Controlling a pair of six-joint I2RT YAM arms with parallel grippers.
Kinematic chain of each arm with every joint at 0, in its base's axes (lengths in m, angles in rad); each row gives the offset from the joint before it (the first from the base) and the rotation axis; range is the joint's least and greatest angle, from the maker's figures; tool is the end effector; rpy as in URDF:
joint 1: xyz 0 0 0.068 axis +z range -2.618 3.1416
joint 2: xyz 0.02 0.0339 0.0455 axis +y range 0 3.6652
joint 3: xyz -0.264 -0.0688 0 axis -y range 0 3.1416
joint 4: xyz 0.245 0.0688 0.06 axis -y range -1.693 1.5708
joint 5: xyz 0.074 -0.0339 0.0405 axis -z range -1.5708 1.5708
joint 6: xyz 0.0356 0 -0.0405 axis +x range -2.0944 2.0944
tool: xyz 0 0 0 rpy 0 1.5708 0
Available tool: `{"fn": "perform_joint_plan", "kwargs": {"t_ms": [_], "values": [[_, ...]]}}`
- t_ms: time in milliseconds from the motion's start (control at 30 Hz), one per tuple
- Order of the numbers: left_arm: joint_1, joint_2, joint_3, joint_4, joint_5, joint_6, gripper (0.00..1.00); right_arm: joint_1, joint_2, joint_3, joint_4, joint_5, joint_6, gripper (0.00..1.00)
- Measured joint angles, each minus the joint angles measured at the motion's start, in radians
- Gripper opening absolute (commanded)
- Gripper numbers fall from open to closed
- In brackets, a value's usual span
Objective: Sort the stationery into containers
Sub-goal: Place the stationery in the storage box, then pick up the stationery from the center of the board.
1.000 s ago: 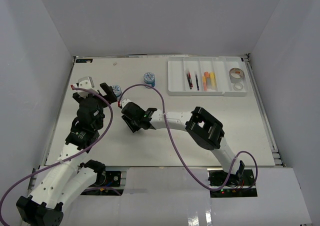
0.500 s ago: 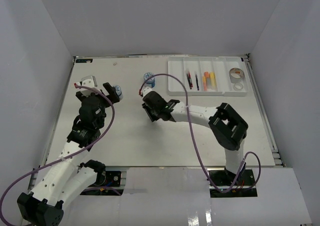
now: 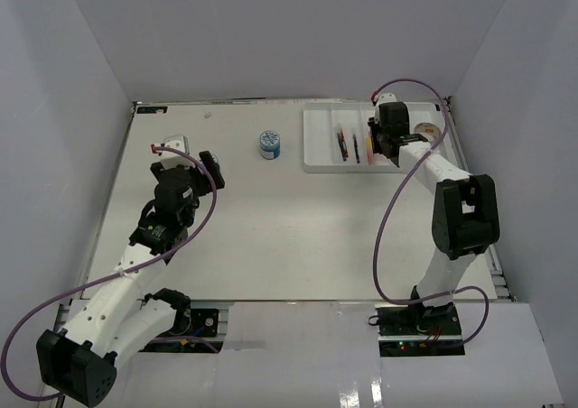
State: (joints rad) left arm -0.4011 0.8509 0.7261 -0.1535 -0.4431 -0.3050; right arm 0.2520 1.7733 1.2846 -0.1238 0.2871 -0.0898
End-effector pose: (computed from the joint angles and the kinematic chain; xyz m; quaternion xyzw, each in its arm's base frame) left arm 0.1888 -0.0635 0.3119 -0.0948 0.7843 -0.0385 0.6119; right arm 0.3958 0.0915 0.2479 -0.0844 0.8767 -0.0896 0.4651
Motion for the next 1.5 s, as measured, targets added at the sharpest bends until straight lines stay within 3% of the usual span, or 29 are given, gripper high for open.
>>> {"fn": "perform_joint_plan", "kwargs": {"t_ms": [233,600,767,900,1033,1267,1500], "values": [[0.000,0.005,0.000,-0.003,0.014,0.000,0.98,-0.122,0.202,0.195,0.024,-0.079,-0.068,0.16],[0.000,0.029,0.000,-0.003,0.023,0.002,0.98,-0.212,0.378,0.304,0.021,-0.114,-0.097,0.20],[0.000,0.045,0.000,-0.004,0.034,0.002,0.98,-0.220,0.403,0.313,0.020,-0.116,-0.100,0.35],[0.000,0.053,0.000,-0.003,0.041,0.004,0.98,-0.224,0.416,0.316,0.016,-0.118,-0.100,0.55],[0.001,0.064,0.002,-0.004,0.053,0.005,0.98,-0.230,0.407,0.318,0.019,-0.111,-0.100,0.77],[0.001,0.084,0.011,-0.007,0.083,0.005,0.98,-0.220,0.290,0.322,-0.023,-0.130,-0.099,0.97],[0.002,0.142,0.036,-0.034,0.113,0.002,0.98,-0.119,0.021,0.216,-0.016,-0.134,-0.101,0.90]]}}
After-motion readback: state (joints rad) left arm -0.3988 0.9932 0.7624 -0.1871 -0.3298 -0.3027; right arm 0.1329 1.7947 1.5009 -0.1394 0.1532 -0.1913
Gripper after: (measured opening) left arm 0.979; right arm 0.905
